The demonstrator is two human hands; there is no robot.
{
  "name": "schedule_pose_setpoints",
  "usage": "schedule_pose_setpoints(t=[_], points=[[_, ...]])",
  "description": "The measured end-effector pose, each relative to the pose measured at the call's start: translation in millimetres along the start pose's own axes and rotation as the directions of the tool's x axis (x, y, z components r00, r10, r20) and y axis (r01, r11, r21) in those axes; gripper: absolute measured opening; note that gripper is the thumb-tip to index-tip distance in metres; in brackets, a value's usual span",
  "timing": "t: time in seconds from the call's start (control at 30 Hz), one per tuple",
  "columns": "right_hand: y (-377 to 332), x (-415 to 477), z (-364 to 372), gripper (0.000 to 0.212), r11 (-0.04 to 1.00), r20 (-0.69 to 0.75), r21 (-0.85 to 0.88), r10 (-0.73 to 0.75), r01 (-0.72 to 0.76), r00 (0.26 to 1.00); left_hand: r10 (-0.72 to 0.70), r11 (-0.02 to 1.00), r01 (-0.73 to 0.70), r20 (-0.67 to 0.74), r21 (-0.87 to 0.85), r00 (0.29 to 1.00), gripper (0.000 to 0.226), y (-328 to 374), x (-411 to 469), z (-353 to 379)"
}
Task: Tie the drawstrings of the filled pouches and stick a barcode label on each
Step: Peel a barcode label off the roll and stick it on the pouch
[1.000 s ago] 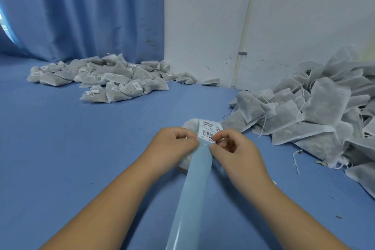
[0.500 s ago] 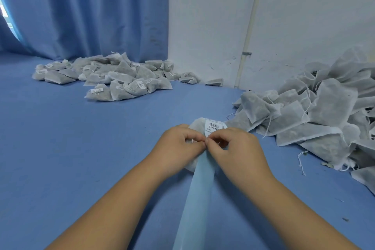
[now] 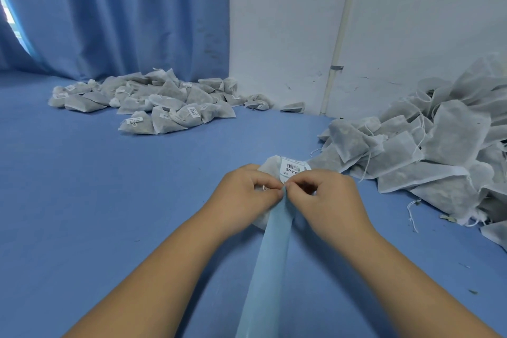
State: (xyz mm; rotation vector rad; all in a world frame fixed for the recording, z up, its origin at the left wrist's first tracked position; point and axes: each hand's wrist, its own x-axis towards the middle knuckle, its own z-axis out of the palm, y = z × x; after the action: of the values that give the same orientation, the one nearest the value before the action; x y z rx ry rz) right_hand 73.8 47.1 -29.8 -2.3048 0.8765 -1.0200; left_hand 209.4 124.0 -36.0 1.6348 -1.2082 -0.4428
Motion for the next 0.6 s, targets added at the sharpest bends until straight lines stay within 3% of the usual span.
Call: schedule_pose_setpoints(t=[0.13,0.3,0.6], points=[[1,0,-2,0.017,0.998,-0.042,0.055,0.041,-0.039,0.998,-0.052,0.999,0.052,-0.017,0.006,0.999,0.028,2,-1,-1],[6,0,-7,0.018,0.958,-0.046,0.238,0.176,-0.16,0.983,-0.179,0.984,0.178,-0.035,-0.015,0.983,0.014,4,-4,-3],[23,6,-35,0.018,0.774,-0.052,0.527,0.442,-0.351,0.896,-0.274,0.962,0.274,-0.037,0.008,0.961,0.016,3,-1,-6]])
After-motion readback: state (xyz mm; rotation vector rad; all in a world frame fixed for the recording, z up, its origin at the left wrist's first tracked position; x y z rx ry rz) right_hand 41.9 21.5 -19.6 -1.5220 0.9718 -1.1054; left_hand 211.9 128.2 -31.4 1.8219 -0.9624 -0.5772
